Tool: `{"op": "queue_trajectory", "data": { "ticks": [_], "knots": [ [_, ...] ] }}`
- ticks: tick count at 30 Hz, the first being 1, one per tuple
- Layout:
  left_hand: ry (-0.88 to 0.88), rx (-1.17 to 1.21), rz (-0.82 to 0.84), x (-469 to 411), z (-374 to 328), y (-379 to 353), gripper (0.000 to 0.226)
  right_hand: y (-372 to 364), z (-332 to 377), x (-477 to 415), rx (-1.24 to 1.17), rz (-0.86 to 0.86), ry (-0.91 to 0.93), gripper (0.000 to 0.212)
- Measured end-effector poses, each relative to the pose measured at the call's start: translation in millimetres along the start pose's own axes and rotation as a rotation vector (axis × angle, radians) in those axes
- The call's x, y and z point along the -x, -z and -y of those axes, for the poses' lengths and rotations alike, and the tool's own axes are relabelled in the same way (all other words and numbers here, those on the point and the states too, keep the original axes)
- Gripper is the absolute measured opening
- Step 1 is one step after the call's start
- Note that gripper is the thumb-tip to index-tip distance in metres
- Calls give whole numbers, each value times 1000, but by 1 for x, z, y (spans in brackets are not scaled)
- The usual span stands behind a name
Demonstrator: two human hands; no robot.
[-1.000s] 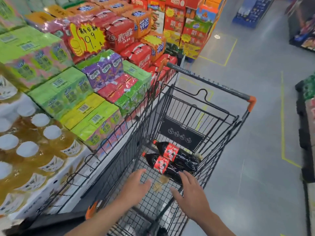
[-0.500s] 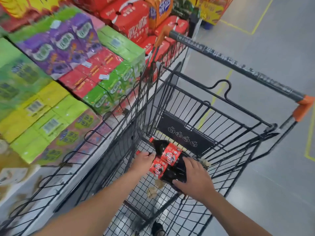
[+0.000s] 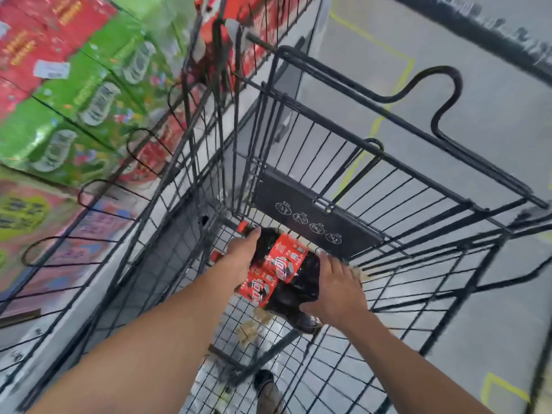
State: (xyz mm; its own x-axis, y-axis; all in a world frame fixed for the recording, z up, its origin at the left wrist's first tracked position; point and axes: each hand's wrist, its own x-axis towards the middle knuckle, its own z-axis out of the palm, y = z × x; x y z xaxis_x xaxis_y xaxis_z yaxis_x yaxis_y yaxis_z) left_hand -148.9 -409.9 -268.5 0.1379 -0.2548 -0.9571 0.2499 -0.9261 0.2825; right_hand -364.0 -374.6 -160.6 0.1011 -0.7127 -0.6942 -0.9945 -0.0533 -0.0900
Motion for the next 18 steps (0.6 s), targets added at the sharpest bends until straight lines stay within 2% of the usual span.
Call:
{"op": "queue_trajectory", "data": {
  "ticks": [2,5,6,9,12,15,18],
  "knots": [
    [4,45,9,-16,1,-7,74,-5,-7,-8,-9,-11,-13,126],
    [56,61,-21,-26,-5,-12,95,-10,-12,-18,-8,-13,-22,125],
    [54,70,-31,-19,-10,-17,95,-10,-12,-20,-4,-6,-23,124],
    [36,82,-61,-3,-24,-24,75,-10,-8,-25,11,24,-28,122],
    [24,149,-124,-12,-22,-27,100,-12,-4,-29,22,10,-50,119],
    [46,209,-103,-36,-12,-23,87,-16,0,-30,40,-15,-76,114],
    [61,275,-81,-52,-6,-19,87,-21,-1,-28,62,-54,-71,111]
  ]
}}
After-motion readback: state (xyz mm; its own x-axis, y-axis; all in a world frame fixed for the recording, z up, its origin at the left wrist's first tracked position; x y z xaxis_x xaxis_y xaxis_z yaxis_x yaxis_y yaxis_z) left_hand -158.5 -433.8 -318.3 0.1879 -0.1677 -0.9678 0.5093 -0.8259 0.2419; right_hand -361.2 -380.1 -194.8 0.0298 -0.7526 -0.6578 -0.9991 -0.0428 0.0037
